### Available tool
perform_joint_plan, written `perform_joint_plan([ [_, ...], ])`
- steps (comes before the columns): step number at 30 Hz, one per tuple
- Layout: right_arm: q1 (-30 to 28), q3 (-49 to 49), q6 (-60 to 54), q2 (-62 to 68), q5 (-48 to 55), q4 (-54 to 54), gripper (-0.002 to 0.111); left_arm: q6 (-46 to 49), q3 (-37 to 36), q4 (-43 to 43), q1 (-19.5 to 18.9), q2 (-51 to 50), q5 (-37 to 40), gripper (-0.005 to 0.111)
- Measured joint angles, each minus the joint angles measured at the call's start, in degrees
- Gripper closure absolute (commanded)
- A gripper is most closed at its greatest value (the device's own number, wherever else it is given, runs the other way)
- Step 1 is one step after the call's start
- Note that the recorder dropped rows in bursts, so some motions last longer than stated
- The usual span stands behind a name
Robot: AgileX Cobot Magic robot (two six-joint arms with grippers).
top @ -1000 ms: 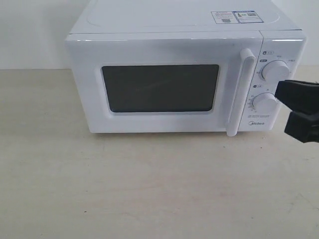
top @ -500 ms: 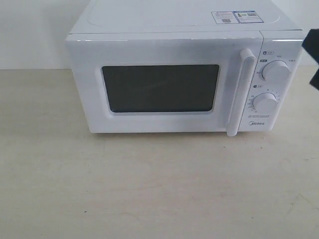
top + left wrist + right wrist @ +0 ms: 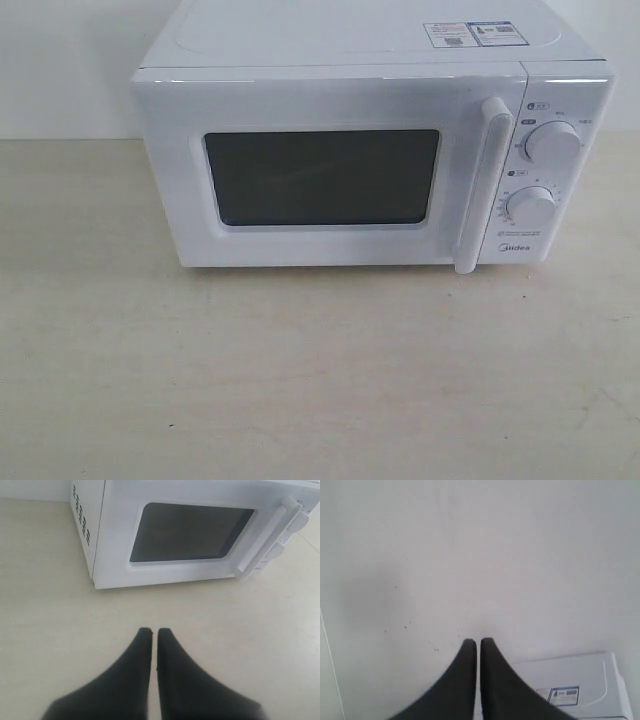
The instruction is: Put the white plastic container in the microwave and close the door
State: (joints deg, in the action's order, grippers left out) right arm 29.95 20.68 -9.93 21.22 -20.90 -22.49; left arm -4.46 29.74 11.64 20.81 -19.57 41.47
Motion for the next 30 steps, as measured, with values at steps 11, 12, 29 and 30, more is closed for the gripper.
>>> perform_joint_plan([
  [11,-7.9,0.0,-3.4,-7.6,11.6,-0.1,0.108,0.0,0.0,0.0,0.0,0.0,0.0,0.102],
  [12,-8.8,0.0,-3.4,-8.2,12.2,-0.1,0.108,0.0,0.0,0.0,0.0,0.0,0.0,0.102],
  [29,-21.5,-0.2,-3.5,-18.2,29.5,0.0,0.108,0.0,0.0,0.0,0.0,0.0,0.0,0.102],
  [30,-22.3,-0.2,-4.0,-18.7,33.7,0.0,0.108,0.0,0.0,0.0,0.0,0.0,0.0,0.102],
])
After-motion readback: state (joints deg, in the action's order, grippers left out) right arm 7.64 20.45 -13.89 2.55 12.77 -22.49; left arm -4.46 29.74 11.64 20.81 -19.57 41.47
